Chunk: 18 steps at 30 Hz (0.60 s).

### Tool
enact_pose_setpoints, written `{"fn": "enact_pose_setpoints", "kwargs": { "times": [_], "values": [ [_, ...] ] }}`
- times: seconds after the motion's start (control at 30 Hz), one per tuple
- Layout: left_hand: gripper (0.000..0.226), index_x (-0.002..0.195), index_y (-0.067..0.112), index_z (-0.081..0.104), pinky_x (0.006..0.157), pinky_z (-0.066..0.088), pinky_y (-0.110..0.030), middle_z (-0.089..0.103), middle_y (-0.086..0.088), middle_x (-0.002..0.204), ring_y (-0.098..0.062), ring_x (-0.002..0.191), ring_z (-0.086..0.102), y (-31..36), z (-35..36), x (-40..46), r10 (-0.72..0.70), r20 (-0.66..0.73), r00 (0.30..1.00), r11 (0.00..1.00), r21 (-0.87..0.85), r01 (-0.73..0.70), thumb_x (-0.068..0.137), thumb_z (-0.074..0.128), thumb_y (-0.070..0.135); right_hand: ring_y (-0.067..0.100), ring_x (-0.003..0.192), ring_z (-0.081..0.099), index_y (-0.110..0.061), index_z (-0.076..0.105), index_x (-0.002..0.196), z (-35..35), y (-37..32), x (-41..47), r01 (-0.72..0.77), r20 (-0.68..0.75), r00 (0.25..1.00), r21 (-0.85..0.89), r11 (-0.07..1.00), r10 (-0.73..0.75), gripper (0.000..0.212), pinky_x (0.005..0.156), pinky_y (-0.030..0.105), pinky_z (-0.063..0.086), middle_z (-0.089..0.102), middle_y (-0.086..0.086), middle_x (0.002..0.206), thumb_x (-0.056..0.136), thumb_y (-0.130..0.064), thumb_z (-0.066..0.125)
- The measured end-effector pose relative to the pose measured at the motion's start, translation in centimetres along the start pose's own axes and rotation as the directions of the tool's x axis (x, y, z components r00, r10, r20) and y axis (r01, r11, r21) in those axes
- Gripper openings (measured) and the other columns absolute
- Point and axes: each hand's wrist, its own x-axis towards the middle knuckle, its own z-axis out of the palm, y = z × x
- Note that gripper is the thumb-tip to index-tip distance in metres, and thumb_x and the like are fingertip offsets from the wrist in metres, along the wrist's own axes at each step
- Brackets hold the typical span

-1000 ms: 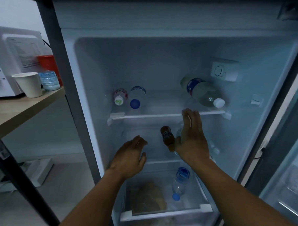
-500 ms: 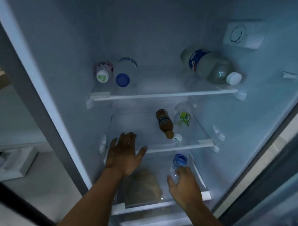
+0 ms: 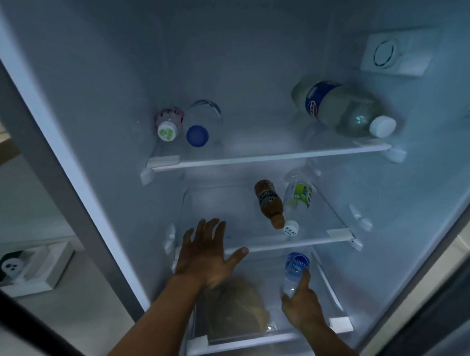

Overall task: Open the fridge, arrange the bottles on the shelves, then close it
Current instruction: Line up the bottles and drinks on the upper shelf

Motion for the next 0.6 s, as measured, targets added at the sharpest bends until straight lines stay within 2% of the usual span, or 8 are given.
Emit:
{"fn": "enact_pose_setpoints", "kwargs": {
  "times": [0.1, 0.13, 0.2, 0.27, 0.33, 0.43, 0.5, 0.6],
  "values": [
    [0.096, 0.155, 0.024, 0.007, 0.121, -0.004, -0.042, 0.004, 0.003, 0.164, -0.02, 0.151, -0.007, 0.0, 0.0, 0.1, -0.008, 0.023, 1.0, 1.0, -0.008, 0.008, 0.079, 0.015, 0.082, 0.024, 0.071, 0.052, -0.024, 0.01, 0.152, -0.4, -0.3, -0.4, -0.062, -0.005, 0.998, 0.118, 0.991, 0.063, 0.08, 0.06, 0.027, 0.044, 0.039, 0.027, 0.128, 0.09, -0.004, 0.058],
    [0.097, 0.155, 0.025, 0.007, 0.121, -0.004, -0.042, 0.005, 0.003, 0.164, -0.02, 0.151, -0.007, 0.0, -0.1, 0.0, -0.01, 0.026, 1.0, 1.0, -0.011, 0.01, 0.078, 0.015, 0.083, 0.026, 0.071, 0.052, -0.024, 0.013, 0.152, -0.7, -0.6, -0.6, -0.07, -0.032, 0.997, 0.14, 0.988, 0.075, 0.079, 0.061, 0.027, 0.045, 0.035, 0.027, 0.129, 0.089, -0.002, 0.057],
    [0.095, 0.155, 0.025, 0.008, 0.121, -0.004, -0.043, 0.005, 0.003, 0.164, -0.02, 0.151, -0.007, 0.1, 0.0, 0.0, -0.012, 0.024, 1.0, 1.0, -0.015, 0.013, 0.08, 0.018, 0.083, 0.035, 0.08, 0.054, -0.022, 0.023, 0.151, -1.5, -1.1, -1.0, -0.052, -0.136, 0.987, 0.189, 0.981, 0.079, 0.073, 0.081, 0.033, 0.049, 0.032, 0.028, 0.128, 0.089, -0.005, 0.057],
    [0.093, 0.155, 0.025, 0.008, 0.121, -0.004, -0.043, 0.005, 0.002, 0.164, -0.021, 0.151, -0.007, 0.0, 0.0, 0.1, -0.014, 0.024, 1.0, 1.0, -0.019, 0.015, 0.082, 0.021, 0.081, 0.032, 0.082, 0.048, -0.018, 0.034, 0.148, -1.8, -1.3, -1.4, 0.012, -0.243, 0.969, 0.235, 0.972, 0.047, 0.069, 0.092, 0.033, 0.046, 0.034, 0.024, 0.123, 0.087, -0.01, 0.065],
    [0.097, 0.155, 0.025, 0.009, 0.121, -0.003, -0.042, 0.006, 0.003, 0.164, -0.021, 0.151, -0.006, 0.0, 0.1, 0.1, -0.013, 0.018, 1.0, 1.0, -0.02, 0.014, 0.078, 0.016, 0.084, 0.026, 0.084, 0.046, -0.014, 0.044, 0.143, -2.0, -1.3, -2.0, 0.12, -0.295, 0.953, 0.172, 0.978, -0.065, 0.072, 0.095, 0.028, 0.044, 0.033, 0.015, 0.115, 0.079, -0.011, 0.077],
    [0.106, 0.155, 0.025, 0.01, 0.121, -0.002, -0.042, 0.007, 0.003, 0.164, -0.02, 0.151, -0.005, 0.0, 0.1, 0.2, -0.012, 0.009, 1.0, 1.0, -0.027, 0.012, 0.069, 0.007, 0.088, 0.036, 0.103, 0.057, -0.012, 0.05, 0.14, -2.3, -0.7, -2.1, 0.223, -0.33, 0.926, 0.09, 0.971, -0.182, 0.071, 0.1, 0.032, 0.043, 0.039, 0.012, 0.112, 0.076, -0.009, 0.079],
    [0.106, 0.155, 0.026, 0.01, 0.121, -0.002, -0.042, 0.008, 0.003, 0.164, -0.02, 0.151, -0.005, 0.0, 0.1, 0.1, -0.008, 0.005, 1.0, 0.999, -0.033, 0.008, 0.069, 0.008, 0.089, 0.041, 0.107, 0.058, -0.013, 0.054, 0.137, -2.9, -0.7, -2.1, 0.254, -0.416, 0.884, 0.044, 0.966, -0.214, 0.062, 0.096, 0.042, 0.049, 0.052, 0.018, 0.114, 0.079, -0.015, 0.077],
    [0.116, 0.154, 0.026, 0.013, 0.121, 0.001, -0.043, 0.01, 0.003, 0.163, -0.02, 0.151, -0.002, -0.1, 0.2, 0.2, 0.0, -0.005, 1.0, 0.999, -0.032, 0.0, 0.06, 0.001, 0.093, 0.04, 0.105, 0.056, -0.014, 0.059, 0.129, -3.7, -1.4, -2.9, 0.342, -0.563, 0.782, 0.03, 0.939, -0.267, 0.049, 0.087, 0.045, 0.05, 0.058, 0.016, 0.113, 0.084, -0.027, 0.074]
  ]
}}
